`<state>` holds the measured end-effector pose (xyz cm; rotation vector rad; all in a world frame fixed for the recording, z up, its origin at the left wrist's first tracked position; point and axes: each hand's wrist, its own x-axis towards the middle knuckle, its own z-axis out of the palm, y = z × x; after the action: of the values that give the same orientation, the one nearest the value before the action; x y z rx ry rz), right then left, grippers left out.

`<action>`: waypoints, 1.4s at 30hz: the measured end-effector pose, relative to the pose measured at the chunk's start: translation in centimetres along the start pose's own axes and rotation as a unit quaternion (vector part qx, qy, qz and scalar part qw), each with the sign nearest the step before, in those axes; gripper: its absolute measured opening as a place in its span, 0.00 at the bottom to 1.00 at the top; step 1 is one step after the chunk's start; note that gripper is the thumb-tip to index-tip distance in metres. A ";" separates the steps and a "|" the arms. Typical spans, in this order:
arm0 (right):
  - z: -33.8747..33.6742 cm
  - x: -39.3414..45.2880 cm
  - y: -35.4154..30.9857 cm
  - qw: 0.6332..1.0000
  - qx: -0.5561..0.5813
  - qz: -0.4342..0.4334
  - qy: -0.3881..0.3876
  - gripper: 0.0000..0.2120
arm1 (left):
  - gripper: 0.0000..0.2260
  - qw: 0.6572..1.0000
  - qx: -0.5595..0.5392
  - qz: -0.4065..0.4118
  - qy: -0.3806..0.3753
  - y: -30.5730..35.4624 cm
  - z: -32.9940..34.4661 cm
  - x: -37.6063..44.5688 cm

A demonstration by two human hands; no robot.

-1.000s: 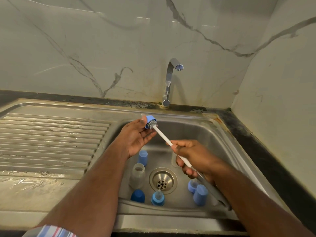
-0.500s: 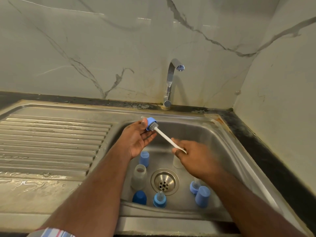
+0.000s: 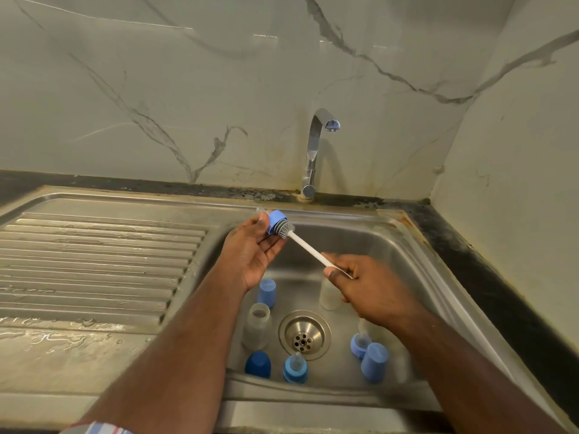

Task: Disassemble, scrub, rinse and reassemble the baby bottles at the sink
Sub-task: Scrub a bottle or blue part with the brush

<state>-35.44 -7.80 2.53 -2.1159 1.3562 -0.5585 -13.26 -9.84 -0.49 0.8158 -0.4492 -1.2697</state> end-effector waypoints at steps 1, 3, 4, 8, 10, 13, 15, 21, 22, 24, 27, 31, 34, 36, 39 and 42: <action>-0.1 -0.1 -0.1 1.000 -0.016 -0.004 0.005 0.18 | 0.11 1.000 0.003 0.004 0.000 0.0 0.1 0.0; -0.4 -0.4 -0.3 0.998 -0.057 -0.013 0.022 0.19 | 0.08 1.000 0.004 0.012 0.006 -0.1 0.4 -0.1; -0.4 -0.5 -0.4 0.996 -0.083 -0.021 0.029 0.19 | 0.08 1.000 0.006 0.016 0.011 -0.1 0.5 -0.1; -0.7 -0.9 -0.8 0.988 -0.144 -0.038 0.036 0.20 | 0.10 0.998 0.014 0.026 0.046 -0.2 0.5 0.0; -0.9 -0.9 -0.5 0.990 -0.131 -0.030 0.041 0.20 | 0.15 0.997 -0.011 0.030 0.070 0.3 -0.1 0.3; -1.0 -0.9 0.0 0.996 -0.078 -0.016 0.044 0.19 | 0.18 0.997 -0.033 0.007 0.074 0.8 -0.6 0.6; -0.5 -1.0 -0.2 0.997 -0.065 -0.022 0.037 0.19 | 0.18 0.998 -0.025 -0.017 0.058 0.5 -0.3 0.2; 0.0 -0.8 -0.8 0.993 -0.114 -0.022 0.030 0.21 | 0.20 0.997 -0.043 -0.034 0.049 0.3 0.0 -0.1; -0.1 -0.9 -0.8 0.990 -0.133 -0.026 0.027 0.21 | 0.21 0.997 -0.040 -0.033 0.054 0.3 -0.1 -0.1; -0.2 -1.0 -0.9 0.982 -0.180 -0.040 0.031 0.21 | 0.20 0.998 -0.007 -0.028 0.061 0.2 -0.2 -0.1; -0.3 -0.5 -0.6 0.964 -0.256 -0.047 0.054 0.23 | 0.17 0.997 0.048 -0.016 0.065 0.1 0.0 -0.2; 0.2 -0.3 -0.5 0.969 -0.245 -0.034 0.008 0.23 | 0.16 0.995 0.070 -0.009 0.076 0.5 -0.1 -0.1; -0.3 -0.9 -0.5 0.983 -0.177 -0.037 -0.005 0.21 | 0.18 0.994 0.074 -0.009 0.084 0.4 -0.4 0.0; -0.6 -1.0 -0.4 0.980 -0.192 -0.050 0.028 0.21 | 0.18 0.994 0.082 -0.007 0.078 0.3 -0.3 0.0; -0.2 -0.8 -0.3 0.967 -0.246 -0.044 0.050 0.22 | 0.19 0.994 0.093 -0.015 0.063 0.3 -0.2 -0.1; 0.3 -0.6 -0.2 0.971 -0.238 -0.033 0.008 0.22 | 0.19 0.993 0.096 -0.021 0.066 0.3 -0.4 0.1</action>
<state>-35.30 -7.13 2.40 -2.5462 1.5513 -0.2930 -12.78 -9.76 -0.52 1.0700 -0.4532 -1.2143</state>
